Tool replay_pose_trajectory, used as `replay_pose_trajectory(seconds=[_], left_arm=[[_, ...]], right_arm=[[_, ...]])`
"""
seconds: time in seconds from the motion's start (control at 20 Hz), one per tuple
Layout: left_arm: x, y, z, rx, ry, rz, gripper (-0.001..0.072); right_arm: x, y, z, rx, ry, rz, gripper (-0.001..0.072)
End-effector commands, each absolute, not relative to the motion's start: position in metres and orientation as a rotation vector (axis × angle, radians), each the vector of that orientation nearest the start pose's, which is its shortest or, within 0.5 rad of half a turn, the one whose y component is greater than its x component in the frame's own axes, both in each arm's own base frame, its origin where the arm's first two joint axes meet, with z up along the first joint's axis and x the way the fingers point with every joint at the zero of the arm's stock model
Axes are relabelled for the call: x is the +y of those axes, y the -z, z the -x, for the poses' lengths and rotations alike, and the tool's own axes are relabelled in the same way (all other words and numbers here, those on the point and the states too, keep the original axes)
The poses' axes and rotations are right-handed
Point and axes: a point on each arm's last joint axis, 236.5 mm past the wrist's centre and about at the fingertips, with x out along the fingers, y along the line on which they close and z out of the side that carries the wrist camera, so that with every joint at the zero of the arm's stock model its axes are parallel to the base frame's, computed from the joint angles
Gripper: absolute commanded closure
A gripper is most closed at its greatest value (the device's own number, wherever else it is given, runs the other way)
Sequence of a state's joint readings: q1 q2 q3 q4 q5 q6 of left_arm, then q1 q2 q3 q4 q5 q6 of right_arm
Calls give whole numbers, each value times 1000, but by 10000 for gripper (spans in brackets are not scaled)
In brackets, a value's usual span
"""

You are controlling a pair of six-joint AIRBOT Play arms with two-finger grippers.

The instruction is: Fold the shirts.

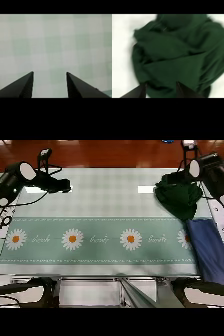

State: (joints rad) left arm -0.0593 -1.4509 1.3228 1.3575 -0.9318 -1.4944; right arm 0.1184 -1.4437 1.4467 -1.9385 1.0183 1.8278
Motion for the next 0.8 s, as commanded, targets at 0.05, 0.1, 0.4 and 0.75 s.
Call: replay_pose_trajectory(seconds=[0.05,0.1,0.4,0.75], left_arm=[[-1,-37,-464,1071,40,147,202],[9,-46,-461,1045,19,157,201],[17,-61,-423,958,-18,184,202],[-3,-46,-407,969,19,280,201]], right_arm=[[-90,-87,-495,912,359,73,297],[-99,-70,-493,950,360,-14,297],[-86,45,-509,1126,254,-261,297],[-62,100,-507,1225,192,-352,487]])
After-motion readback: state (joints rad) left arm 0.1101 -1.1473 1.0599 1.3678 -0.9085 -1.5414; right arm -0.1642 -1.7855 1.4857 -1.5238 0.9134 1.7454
